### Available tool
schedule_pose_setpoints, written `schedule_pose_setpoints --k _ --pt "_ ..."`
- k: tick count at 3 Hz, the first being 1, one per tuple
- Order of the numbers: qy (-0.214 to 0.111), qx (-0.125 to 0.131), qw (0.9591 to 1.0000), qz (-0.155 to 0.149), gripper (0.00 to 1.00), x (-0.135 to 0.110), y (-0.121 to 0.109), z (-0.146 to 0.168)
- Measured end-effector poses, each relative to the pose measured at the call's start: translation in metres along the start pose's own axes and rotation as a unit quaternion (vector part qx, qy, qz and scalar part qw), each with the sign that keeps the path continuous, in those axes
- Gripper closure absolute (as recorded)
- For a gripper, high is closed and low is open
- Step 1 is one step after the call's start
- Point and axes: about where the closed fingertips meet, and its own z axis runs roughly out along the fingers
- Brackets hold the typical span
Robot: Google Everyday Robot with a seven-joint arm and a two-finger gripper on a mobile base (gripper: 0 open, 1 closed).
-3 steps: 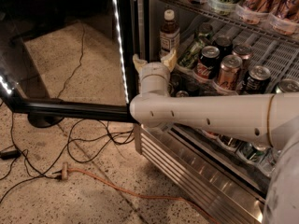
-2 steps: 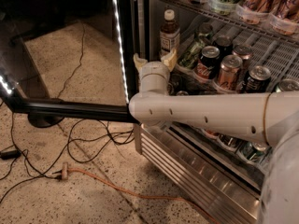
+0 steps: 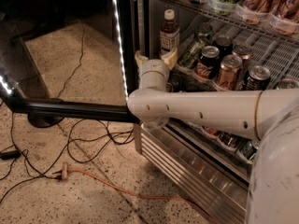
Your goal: Pick blue plastic bottle from top shelf of fridge
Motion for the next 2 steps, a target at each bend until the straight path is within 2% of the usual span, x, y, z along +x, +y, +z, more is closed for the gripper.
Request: schedule_pose_setpoints --k 2 --pt "0.003 0.052 0.9987 -0.001 0.22 0.007 -0.016 0.016"
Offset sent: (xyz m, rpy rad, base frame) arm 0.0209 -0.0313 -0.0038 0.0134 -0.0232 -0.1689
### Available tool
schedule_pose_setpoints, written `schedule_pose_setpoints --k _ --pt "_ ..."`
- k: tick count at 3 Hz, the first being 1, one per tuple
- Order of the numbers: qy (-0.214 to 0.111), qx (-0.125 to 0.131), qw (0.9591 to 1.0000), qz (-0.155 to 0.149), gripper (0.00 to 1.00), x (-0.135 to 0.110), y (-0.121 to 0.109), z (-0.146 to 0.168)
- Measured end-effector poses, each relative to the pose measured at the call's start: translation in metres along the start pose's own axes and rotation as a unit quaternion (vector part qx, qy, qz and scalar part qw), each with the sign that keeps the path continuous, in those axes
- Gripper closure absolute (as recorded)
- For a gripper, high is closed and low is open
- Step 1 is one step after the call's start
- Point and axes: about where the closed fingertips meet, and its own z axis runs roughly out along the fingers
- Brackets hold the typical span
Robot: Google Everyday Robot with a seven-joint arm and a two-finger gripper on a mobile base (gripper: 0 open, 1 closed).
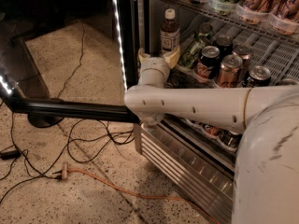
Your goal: Pick blue plastic bottle from top shelf of fridge
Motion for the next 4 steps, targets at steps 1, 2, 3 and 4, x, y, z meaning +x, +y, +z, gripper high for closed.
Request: schedule_pose_setpoints --k 1,2,3,4 --pt "-0.002 0.026 0.9997 0.001 0.22 0.0007 -0.0092 0.0079" --pt "-0.008 0.046 0.9989 0.003 0.22 -0.0013 -0.0162 0.0151" --pt "-0.008 0.047 0.9989 0.003 0.28 -0.0019 -0.0150 0.0127" --pt "-0.009 0.048 0.9988 0.002 0.47 -0.0023 -0.0128 0.0111"
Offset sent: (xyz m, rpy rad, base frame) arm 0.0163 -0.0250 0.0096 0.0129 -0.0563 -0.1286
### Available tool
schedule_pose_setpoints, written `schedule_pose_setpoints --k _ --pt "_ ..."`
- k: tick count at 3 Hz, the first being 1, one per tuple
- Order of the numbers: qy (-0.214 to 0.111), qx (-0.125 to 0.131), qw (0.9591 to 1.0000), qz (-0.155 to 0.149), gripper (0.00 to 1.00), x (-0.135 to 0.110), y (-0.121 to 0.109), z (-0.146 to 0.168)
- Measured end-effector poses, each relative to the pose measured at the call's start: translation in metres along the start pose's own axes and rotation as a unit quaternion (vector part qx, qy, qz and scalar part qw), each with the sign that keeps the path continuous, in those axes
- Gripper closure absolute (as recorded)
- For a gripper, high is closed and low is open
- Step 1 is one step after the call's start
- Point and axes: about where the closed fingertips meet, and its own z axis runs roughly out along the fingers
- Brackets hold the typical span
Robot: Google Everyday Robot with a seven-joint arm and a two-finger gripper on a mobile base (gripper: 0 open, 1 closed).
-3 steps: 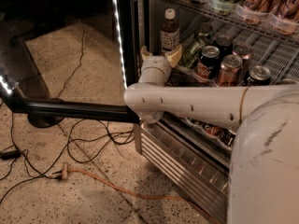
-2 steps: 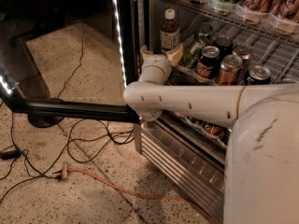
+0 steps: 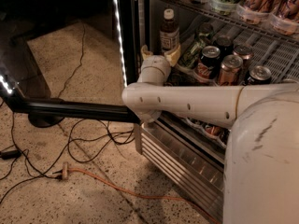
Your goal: Pick blue plastic bottle from top shelf of fridge
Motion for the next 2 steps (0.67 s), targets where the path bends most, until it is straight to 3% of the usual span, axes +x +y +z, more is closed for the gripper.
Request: schedule_pose_setpoints --k 2 --pt "0.000 0.000 1.0000 0.000 0.93 -0.0029 0.0035 -0.0093"
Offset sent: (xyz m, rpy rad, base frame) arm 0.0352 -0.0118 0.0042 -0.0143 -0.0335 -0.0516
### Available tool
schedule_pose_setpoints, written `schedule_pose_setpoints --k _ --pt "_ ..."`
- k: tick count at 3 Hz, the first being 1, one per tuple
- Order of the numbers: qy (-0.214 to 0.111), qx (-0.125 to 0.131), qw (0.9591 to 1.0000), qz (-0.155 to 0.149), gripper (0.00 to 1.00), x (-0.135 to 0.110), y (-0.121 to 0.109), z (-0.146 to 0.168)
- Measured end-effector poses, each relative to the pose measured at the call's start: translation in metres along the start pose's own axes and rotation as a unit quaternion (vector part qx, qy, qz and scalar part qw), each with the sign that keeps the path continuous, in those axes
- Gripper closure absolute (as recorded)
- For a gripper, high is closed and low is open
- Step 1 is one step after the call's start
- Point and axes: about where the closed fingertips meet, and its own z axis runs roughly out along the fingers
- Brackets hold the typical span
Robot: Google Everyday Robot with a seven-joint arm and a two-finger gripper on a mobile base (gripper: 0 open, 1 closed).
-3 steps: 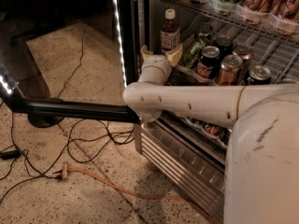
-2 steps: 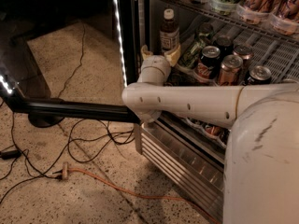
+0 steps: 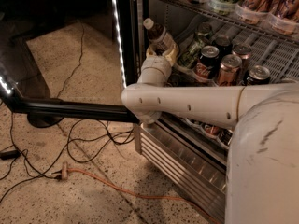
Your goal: Pick blue plastic bottle from top shelf of fridge
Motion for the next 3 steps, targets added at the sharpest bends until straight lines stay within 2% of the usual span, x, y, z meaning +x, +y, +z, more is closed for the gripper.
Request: schedule_pose_setpoints --k 1,2,3 --pt "-0.006 0.010 0.9999 -0.009 1.00 0.004 0.001 0.023" --pt "-0.017 0.012 0.9994 -0.027 1.00 0.014 0.008 0.054" --pt "-0.020 0.015 0.9993 -0.028 1.00 0.015 0.009 0.061"
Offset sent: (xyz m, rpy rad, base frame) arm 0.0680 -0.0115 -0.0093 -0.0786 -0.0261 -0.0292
